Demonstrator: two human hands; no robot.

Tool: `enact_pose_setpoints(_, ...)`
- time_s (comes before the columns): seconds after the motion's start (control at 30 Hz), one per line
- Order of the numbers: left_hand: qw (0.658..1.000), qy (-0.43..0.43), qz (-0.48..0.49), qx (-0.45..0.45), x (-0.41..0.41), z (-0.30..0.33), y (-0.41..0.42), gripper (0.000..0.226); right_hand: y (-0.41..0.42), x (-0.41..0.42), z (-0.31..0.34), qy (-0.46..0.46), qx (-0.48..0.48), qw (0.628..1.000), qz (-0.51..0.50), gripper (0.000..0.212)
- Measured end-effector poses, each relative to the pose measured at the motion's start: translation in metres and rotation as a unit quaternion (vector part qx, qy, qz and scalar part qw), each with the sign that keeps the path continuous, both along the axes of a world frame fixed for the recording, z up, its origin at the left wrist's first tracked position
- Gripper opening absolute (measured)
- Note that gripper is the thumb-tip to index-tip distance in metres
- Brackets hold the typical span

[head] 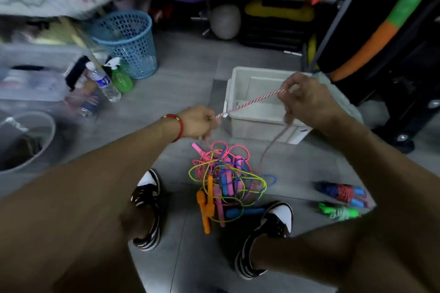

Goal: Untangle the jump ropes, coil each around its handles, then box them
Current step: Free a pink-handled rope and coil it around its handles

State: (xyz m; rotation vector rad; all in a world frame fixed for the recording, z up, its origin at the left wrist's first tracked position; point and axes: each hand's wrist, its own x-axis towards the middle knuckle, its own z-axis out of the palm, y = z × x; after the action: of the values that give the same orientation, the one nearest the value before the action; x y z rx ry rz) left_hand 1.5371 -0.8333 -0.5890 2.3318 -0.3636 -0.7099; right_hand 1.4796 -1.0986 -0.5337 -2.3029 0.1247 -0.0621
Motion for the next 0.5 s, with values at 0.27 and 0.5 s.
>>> enact_pose_setpoints(0.27, 0.921, -0.366, 0.135, 0.023, 0.016, 0.096, 0.081, 0.028, -0.060, -0.006, 0.000, 0.130, -0.259, 0.957, 0.029, 0.023)
enact_pose_setpoints(0.5, 0.965, -0.118, 0.193, 0.134, 0.000, 0.050, 0.117, 0.031, -0.023, -0.011, 0.011, 0.137, -0.006, 0.989, 0.055, 0.021)
